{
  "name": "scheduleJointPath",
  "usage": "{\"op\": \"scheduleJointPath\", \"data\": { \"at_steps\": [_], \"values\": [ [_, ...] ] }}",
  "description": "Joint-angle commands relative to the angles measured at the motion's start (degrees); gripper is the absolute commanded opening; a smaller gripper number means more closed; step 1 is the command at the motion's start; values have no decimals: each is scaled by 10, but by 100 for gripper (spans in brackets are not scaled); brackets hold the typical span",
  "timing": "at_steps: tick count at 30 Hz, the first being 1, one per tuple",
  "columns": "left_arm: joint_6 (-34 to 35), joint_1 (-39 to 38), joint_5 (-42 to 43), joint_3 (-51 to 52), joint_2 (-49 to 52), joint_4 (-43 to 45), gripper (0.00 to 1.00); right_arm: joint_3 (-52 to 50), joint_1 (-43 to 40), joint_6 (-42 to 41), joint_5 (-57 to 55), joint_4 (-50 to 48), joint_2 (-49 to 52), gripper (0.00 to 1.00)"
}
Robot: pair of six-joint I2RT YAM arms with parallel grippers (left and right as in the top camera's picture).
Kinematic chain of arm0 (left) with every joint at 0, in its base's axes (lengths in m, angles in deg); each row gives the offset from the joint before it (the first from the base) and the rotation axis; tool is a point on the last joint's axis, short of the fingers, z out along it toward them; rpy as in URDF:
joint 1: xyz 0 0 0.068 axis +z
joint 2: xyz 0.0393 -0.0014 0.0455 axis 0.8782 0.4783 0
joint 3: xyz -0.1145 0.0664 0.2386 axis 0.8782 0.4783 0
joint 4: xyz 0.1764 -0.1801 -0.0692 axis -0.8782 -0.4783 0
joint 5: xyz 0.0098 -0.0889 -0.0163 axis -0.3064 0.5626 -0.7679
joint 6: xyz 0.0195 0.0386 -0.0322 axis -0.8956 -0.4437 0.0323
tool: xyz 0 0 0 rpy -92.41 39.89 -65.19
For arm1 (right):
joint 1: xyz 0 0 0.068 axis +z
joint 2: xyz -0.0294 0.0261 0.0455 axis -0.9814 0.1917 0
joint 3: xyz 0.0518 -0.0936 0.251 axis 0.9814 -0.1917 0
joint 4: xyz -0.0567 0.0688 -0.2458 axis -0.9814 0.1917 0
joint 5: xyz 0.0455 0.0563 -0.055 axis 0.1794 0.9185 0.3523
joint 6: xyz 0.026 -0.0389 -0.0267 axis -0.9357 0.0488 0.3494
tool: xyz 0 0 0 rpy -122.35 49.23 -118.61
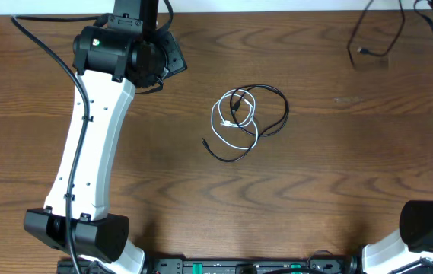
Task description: Untangle cables
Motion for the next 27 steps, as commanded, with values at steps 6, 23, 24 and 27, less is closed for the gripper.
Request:
{"op": "scheduleJointPath", "data": {
  "at_steps": [6, 23, 24, 27],
  "values": [
    [-8, 0, 5, -7, -2, 2, 51, 0, -67, 79, -151, 6, 42, 1],
    [-7, 0, 5, -5, -2, 31, 51, 117, -199, 23, -148, -67, 195, 1],
    [-8, 0, 5, -4, -2, 31, 51, 117, -202, 21, -149, -76, 209, 1],
    [-8, 0, 5, 1, -2, 33, 51, 117, -207, 18, -149, -96, 257, 2]
  ]
}}
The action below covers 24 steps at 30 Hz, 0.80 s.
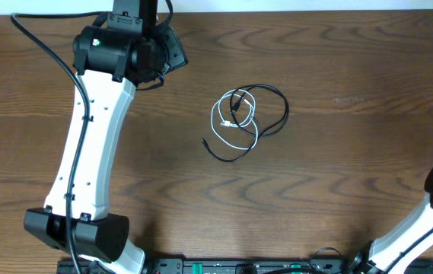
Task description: Untangle cables
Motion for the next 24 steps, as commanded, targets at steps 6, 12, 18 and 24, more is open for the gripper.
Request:
{"op": "scheduleJointPath", "data": {
  "at_steps": [6, 12, 18, 24],
  "values": [
    [-7, 0, 5, 3, 6, 24, 51, 2, -5, -16, -50, -34, 151, 2],
    [-7, 0, 5, 3, 21, 46, 51, 2, -10, -16, -97, -28, 207, 55],
    [-7, 0, 5, 3, 30, 59, 51, 3, -11, 1, -70, 4, 196, 99],
    [-7, 0, 5, 3, 30, 60, 51, 4, -12, 10, -73, 101, 136, 99]
  ]
}}
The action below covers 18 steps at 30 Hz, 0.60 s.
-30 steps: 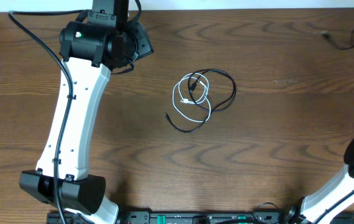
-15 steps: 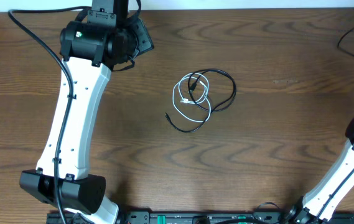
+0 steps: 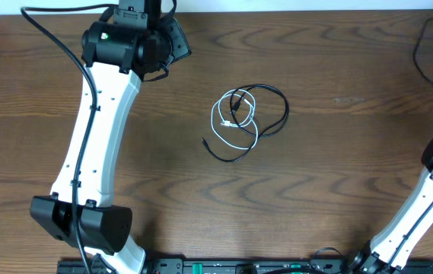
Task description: Untangle cables
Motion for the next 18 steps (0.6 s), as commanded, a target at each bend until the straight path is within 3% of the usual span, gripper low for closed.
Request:
{"op": "scheduleJointPath", "data": {
  "at_steps": [1, 5, 13, 18],
  "values": [
    [-8, 0, 5, 2, 2, 0, 51, 6, -4, 13, -3, 39, -78, 99],
    [-10, -1, 5, 2, 2, 0, 51, 6, -2, 63, 46, 131, -130, 99],
    [-57, -28, 10, 3, 3, -5, 50, 6, 37, 216, 328, 321, -195, 99],
    [-85, -51, 46, 17, 3, -10, 45, -2, 112, 250, 333, 440, -191, 98]
  ]
}}
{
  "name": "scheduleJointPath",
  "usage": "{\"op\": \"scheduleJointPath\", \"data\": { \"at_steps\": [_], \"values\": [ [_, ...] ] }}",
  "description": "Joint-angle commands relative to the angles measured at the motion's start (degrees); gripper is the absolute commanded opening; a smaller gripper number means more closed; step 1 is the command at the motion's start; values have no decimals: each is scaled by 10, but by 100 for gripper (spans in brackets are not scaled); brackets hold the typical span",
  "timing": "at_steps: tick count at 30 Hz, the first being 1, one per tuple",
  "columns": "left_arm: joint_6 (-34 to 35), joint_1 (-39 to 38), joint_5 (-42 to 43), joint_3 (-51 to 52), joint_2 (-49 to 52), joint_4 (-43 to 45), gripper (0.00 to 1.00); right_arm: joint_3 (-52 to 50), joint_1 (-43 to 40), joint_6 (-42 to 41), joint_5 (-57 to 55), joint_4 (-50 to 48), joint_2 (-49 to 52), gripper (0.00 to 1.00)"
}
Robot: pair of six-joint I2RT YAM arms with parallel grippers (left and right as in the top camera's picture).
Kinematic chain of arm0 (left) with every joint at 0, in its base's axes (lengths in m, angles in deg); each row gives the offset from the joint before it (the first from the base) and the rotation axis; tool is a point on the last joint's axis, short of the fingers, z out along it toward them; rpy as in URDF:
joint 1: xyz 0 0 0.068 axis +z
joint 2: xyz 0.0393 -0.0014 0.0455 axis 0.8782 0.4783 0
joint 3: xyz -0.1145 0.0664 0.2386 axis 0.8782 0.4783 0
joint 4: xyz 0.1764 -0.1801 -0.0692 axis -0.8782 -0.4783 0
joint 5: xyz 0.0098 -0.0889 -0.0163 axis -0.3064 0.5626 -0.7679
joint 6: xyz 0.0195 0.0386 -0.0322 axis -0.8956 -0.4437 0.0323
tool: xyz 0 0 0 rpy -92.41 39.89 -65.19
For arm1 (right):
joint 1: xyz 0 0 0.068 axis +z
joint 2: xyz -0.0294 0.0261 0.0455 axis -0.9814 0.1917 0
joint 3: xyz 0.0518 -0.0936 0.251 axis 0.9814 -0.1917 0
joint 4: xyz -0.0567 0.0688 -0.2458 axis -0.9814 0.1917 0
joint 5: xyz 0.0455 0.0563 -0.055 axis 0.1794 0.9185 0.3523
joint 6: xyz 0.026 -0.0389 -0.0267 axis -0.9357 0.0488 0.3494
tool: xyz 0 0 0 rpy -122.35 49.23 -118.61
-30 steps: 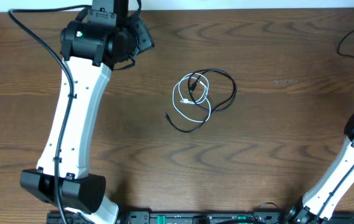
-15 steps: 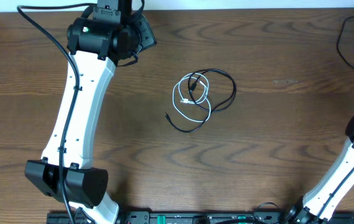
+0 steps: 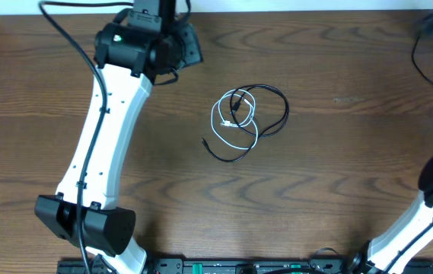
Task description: Untangle cables
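Note:
A black cable (image 3: 281, 114) and a thin white cable (image 3: 218, 122) lie looped through each other in a small tangle at the table's middle. One black end (image 3: 205, 141) sticks out at the lower left. My left gripper (image 3: 190, 47) hangs at the back left, well clear of the tangle; its fingers are too dark to read. A blurred dark shape at the back right corner may be my right gripper. A second black cable (image 3: 421, 67) hangs in a loop just below that shape.
The left arm (image 3: 106, 129) slants across the left side of the brown wooden table (image 3: 338, 190). The right arm's elbow shows at the right edge. Dark bases sit along the front edge.
My left wrist has shifted a little right along the back edge. At the back right the black cable loop has changed shape, and a blurred dark shape now shows above it. The tangle lies unmoved.
First a separate black cable sat right of the tangle near the back, with the right arm along the right edge. Then that cable showed only at the far right edge. Later it formed a loop at the back right corner. Meanwhile the left wrist crept rightwards.

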Motion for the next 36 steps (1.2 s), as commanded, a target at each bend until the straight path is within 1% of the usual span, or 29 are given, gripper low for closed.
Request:
{"op": "scheduleJointPath", "data": {
  "at_steps": [1, 6, 11, 15, 18, 21, 24, 25, 29, 34, 36],
  "values": [
    [-33, -17, 40, 24, 3, -2, 45, -9, 60, 55, 34, 42, 12, 99],
    [-33, -42, 51, 75, 4, -1, 44, -10, 107, 44, -51, 63, 13, 99],
    [-28, -74, 102, 145, 6, 34, 44, -10, 120, 40, -67, 76, 13, 99],
    [38, -103, 105, 207, 8, 97, 45, -10, 120, 38, -67, 85, 13, 99],
    [76, -118, 100, 239, 16, 144, 45, -10, 119, 38, -67, 90, 13, 99],
    [104, -131, 89, 250, 36, 164, 46, -10, 120, 38, -67, 89, 13, 99],
    [105, -145, 88, 250, 69, 178, 47, -10, 120, 38, -67, 89, 13, 99],
    [105, -150, 88, 250, 80, 185, 50, -10, 120, 38, -67, 90, 13, 99],
    [105, -169, 88, 250, 124, 214, 54, -10, 120, 38, -67, 90, 13, 99],
    [105, -176, 85, 250, 169, 229, 54, -10, 122, 38, -67, 99, 13, 99],
    [105, -176, 83, 250, 178, 231, 49, -10, 123, 38, -67, 99, 13, 99]
  ]
}}
